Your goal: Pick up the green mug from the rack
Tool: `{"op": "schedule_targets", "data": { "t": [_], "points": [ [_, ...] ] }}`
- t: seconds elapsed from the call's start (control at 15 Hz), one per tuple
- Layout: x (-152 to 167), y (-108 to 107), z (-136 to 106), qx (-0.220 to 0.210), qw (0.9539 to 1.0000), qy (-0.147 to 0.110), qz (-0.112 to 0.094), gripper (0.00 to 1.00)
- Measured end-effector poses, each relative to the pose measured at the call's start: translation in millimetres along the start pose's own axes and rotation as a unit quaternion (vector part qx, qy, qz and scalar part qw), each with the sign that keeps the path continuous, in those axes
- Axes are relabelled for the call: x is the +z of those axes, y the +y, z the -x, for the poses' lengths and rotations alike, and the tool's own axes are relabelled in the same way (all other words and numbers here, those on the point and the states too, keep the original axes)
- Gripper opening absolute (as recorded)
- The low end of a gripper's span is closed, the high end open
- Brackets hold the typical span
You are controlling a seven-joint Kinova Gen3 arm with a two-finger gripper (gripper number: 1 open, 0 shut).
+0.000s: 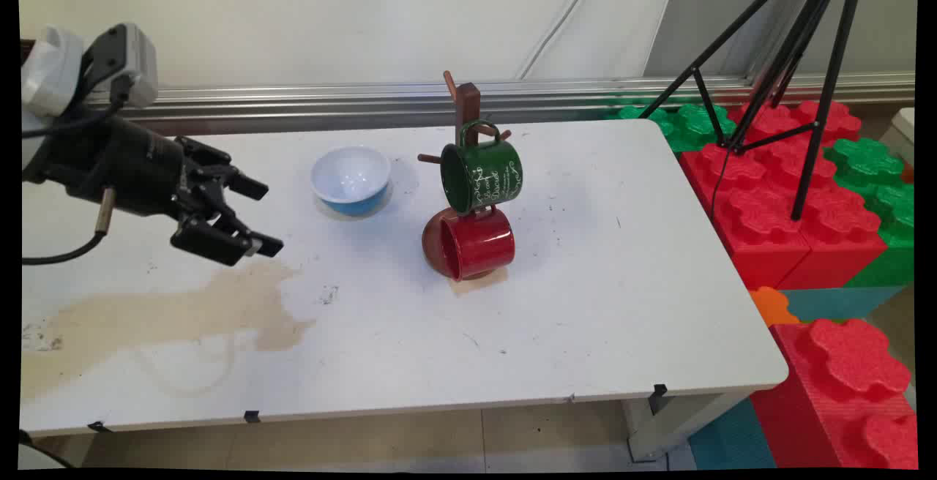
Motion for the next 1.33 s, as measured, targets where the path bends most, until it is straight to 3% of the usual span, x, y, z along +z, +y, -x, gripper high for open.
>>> {"op": "schedule_targets", "data": {
  "t": [0.6,1.33],
  "points": [
    [2,13,-38,-0.048,0.9965,0.067,0.012,1.0],
    [52,34,-94,-0.105,0.9873,0.117,0.02,1.0]
  ]
}}
